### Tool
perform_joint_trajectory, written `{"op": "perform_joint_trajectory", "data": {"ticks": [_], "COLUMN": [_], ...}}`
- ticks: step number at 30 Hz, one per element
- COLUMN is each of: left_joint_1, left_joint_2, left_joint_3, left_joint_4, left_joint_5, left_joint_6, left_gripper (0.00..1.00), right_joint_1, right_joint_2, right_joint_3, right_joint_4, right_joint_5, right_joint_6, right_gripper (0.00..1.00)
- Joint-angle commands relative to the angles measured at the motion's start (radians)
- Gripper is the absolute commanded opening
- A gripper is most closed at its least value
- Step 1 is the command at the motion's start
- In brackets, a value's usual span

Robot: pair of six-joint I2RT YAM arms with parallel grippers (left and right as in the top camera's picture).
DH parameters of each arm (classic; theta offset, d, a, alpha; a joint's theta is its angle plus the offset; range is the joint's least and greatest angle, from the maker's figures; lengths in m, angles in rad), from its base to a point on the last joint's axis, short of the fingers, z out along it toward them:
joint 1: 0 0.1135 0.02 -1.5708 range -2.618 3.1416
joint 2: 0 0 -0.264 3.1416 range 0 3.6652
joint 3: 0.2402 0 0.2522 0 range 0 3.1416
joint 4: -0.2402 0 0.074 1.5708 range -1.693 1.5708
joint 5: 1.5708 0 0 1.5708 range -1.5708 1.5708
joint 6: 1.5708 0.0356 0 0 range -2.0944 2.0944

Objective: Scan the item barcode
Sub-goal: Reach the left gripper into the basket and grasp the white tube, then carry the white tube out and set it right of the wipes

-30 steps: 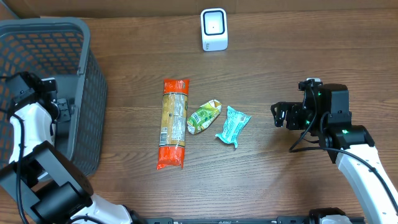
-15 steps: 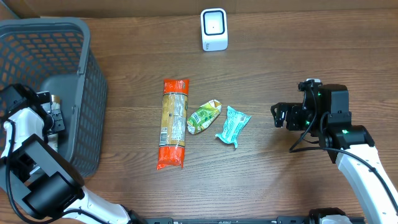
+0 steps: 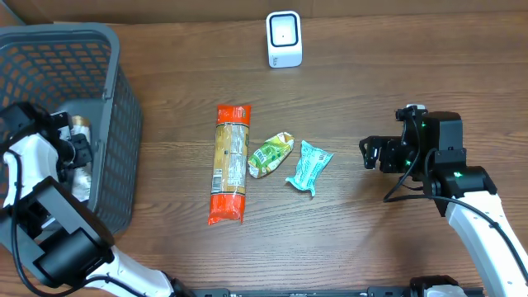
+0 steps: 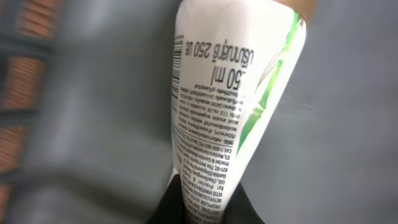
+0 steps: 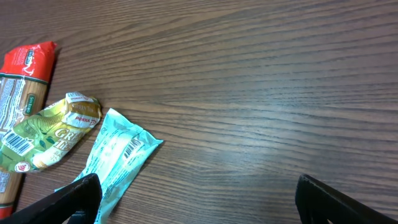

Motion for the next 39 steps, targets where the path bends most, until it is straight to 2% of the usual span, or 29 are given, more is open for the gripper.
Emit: {"op": "perform_joint_trajectory", "data": {"ticks": [1,8,13,17,20,23,32,39], "left_joint_1": [-0.040,-0.079,-0.161,-0.309,-0.463,-0.616,-0.972,-1.159], "left_joint_2": [-0.047,-0.174,-0.272,-0.331,-0.322,-0.295,-0.098,0.117], "left_joint_3": [0.143,0.584,0.772,0.779,0.764,0.698,0.457,0.449], "left_joint_4": [-0.083,-0.368,-0.507,-0.574,-0.636,-0.631,-0.423,-0.286], "left_joint_5": [0.071,0.106,0.173,0.188,0.187,0.186,0.188,0.188], "left_joint_6": [-0.090,-0.335,-0.365,-0.375,-0.420,-0.485,-0.699,-0.727], "left_gripper": [0.04,0.04,0.04,0.04,0.04,0.04,0.04,0.04], "right_joint_1": [-0.001,-0.001,-0.001,-0.001,-0.001,-0.001,-0.001,-0.001], "right_joint_2": [0.005,0.005,0.005,0.005,0.005,0.005,0.005,0.005], "right_joint_3": [0.016,0.016,0.016,0.016,0.016,0.016,0.016,0.016], "right_joint_4": [0.002,0.002,0.002,0.003,0.002,0.001,-0.006,-0.006], "right_joint_5": [-0.005,-0.005,-0.005,-0.005,-0.005,-0.005,-0.005,-0.005], "right_joint_6": [0.005,0.005,0.005,0.005,0.006,0.006,0.006,0.006], "right_gripper": [1.00,1.00,1.00,1.00,1.00,1.00,1.00,1.00]}}
